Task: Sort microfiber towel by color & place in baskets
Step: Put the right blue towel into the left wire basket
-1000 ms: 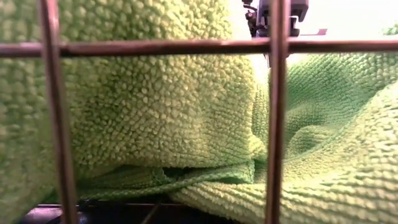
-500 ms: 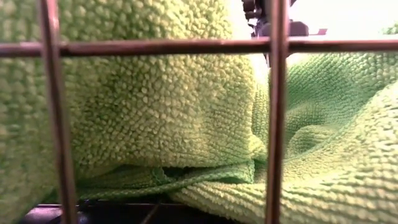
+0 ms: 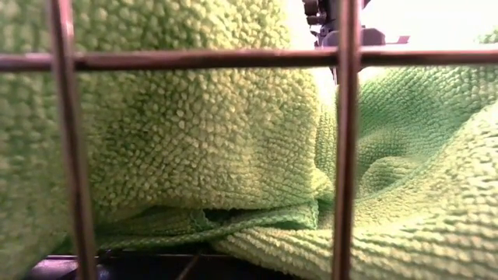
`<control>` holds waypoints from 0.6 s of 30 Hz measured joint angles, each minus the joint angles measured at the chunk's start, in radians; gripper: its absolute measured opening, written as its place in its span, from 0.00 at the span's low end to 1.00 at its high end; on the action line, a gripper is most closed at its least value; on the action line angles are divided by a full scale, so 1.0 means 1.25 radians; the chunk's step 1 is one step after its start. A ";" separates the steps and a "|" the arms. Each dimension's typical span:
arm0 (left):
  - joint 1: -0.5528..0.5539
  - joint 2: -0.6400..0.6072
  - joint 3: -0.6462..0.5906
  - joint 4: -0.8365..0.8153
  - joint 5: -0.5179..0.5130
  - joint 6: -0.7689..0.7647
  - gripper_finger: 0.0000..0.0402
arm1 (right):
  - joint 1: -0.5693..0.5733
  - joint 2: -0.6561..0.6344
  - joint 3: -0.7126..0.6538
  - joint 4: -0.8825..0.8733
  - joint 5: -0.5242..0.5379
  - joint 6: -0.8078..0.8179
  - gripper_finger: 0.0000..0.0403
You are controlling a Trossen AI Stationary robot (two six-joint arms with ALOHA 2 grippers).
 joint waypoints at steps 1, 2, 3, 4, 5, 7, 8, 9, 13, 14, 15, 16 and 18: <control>0.000 -0.008 0.000 -0.006 0.000 0.011 0.32 | 0.000 0.000 0.000 0.000 0.000 -0.002 0.51; 0.000 -0.016 0.000 -0.010 0.000 0.022 0.32 | 0.000 0.000 0.001 0.000 0.000 -0.002 0.51; 0.001 -0.024 0.000 -0.012 0.000 0.035 0.32 | 0.000 0.000 0.001 0.001 0.000 -0.002 0.51; 0.003 -0.031 0.000 -0.014 0.000 0.048 0.32 | 0.000 0.000 0.001 0.001 0.000 -0.002 0.51; 0.006 -0.037 0.000 -0.020 0.000 0.058 0.32 | 0.000 0.000 0.001 0.001 0.000 -0.002 0.51; 0.017 -0.046 0.000 -0.037 0.000 0.068 0.32 | 0.000 -0.001 0.001 0.002 0.000 -0.002 0.51; 0.025 -0.050 0.000 -0.051 0.000 0.076 0.32 | 0.000 -0.001 0.001 0.002 0.000 -0.002 0.51; 0.033 -0.055 0.000 -0.067 0.000 0.083 0.32 | 0.000 -0.001 0.001 0.002 0.000 -0.002 0.51; 0.081 -0.085 0.000 -0.113 0.001 0.089 0.32 | 0.000 -0.001 0.001 0.003 0.000 -0.002 0.51; 0.096 -0.094 0.000 -0.123 0.001 0.089 0.32 | 0.000 -0.001 0.001 0.003 0.000 -0.002 0.51; 0.114 -0.103 0.000 -0.133 0.001 0.089 0.32 | 0.000 -0.001 0.001 0.003 0.000 -0.002 0.51; 0.134 -0.112 0.000 -0.141 0.002 0.089 0.32 | 0.000 -0.001 0.001 0.003 0.000 -0.002 0.51; 0.179 -0.126 0.000 -0.150 0.015 0.087 0.32 | 0.000 -0.001 0.001 0.004 0.000 -0.002 0.51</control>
